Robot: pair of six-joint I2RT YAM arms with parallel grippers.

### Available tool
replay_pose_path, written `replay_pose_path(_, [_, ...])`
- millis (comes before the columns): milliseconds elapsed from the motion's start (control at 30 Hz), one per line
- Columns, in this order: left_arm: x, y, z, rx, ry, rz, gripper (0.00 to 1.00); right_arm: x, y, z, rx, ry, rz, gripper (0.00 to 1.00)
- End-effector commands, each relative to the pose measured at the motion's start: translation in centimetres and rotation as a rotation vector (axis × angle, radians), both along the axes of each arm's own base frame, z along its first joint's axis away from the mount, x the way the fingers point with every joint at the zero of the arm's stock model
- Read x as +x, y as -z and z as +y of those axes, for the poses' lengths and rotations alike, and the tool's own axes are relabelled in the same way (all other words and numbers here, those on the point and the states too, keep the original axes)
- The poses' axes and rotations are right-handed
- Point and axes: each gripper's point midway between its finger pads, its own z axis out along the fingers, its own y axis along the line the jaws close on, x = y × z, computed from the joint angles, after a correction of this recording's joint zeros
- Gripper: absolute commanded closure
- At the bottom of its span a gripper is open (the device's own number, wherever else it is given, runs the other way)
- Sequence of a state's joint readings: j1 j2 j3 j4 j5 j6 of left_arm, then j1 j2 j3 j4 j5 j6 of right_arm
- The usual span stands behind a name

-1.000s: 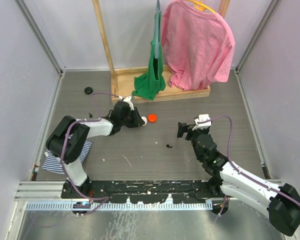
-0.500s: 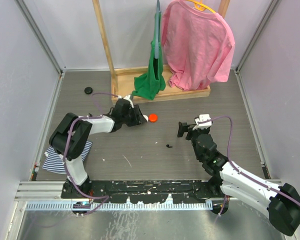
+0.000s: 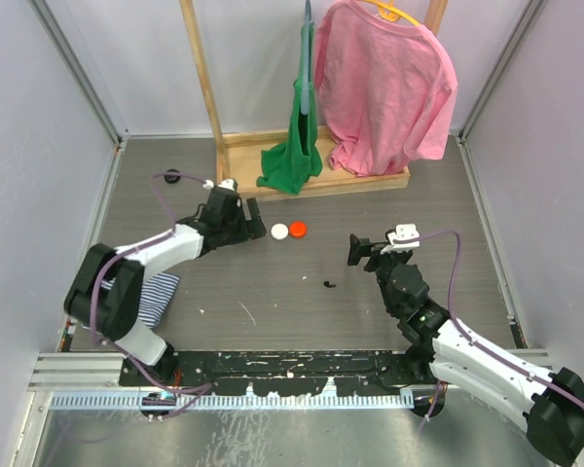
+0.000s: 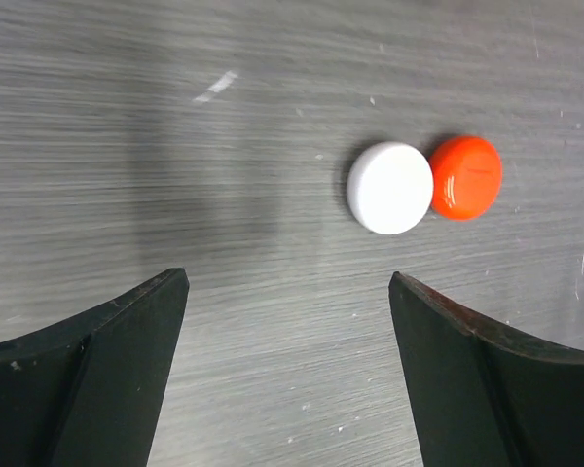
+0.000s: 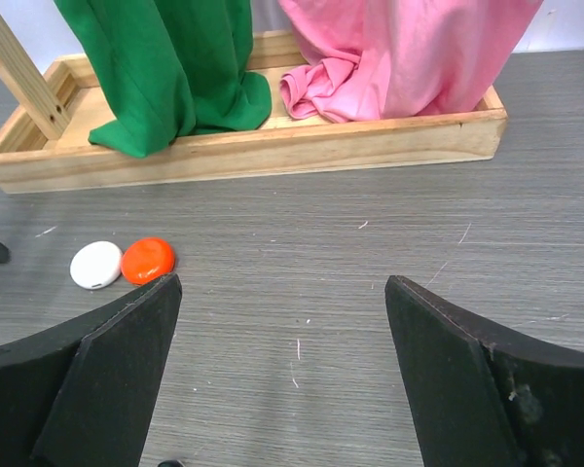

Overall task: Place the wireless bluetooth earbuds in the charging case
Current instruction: Place the charging case at the center of the board, then move the charging case to the center of the board.

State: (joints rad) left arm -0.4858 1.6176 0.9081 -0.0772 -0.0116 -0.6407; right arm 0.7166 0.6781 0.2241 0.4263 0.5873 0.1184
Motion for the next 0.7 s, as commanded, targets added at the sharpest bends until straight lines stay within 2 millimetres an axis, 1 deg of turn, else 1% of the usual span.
replay_pose_path(0, [0.1, -3.7, 6.1, 0.166, -0.13, -0.075, 0.11, -0.1, -1.7, -0.4, 0.073, 0.021, -0.057, 0.08])
replay_pose_path(33, [0.1, -4.2, 7.2, 0.192, -0.152, -0.086, 0.08, -0.1, -1.7, -0.5, 0.075, 0.02, -0.06, 0.08])
replay_pose_path(100, [0.3, -5.4, 9.6, 0.238, -0.199, -0.103, 0.06, -0.2, -1.7, -0.4, 0.078, 0.016, -0.061, 0.08])
replay_pose_path(233, [1.2, -7.2, 13.9, 0.294, -0.301, -0.113, 0.0, -0.2, -1.8, -0.4, 0.087, 0.013, -0.068, 0.07])
replay_pose_path(300, [1.9, -8.1, 16.2, 0.333, -0.38, -0.119, 0.02, -0.2, -1.8, -0.3, 0.09, 0.009, -0.069, 0.07])
replay_pose_path(333, [2.2, -8.4, 17.1, 0.35, -0.406, -0.116, 0.02, -0.2, -1.8, -0.3, 0.09, 0.007, -0.069, 0.07])
replay_pose_path(400, [2.9, -8.9, 18.5, 0.38, -0.448, -0.115, 0.02, -0.3, -1.9, -0.3, 0.091, 0.006, -0.072, 0.07])
replay_pose_path(500, [3.5, -9.4, 21.1, 0.466, -0.569, -0.099, 0.02, -0.4, -1.9, -0.4, 0.096, 0.006, -0.078, 0.07])
replay_pose_path(667, [6.4, -9.8, 22.6, 0.461, -0.545, -0.108, 0.02, -0.3, -1.9, -0.3, 0.096, 0.002, -0.077, 0.07])
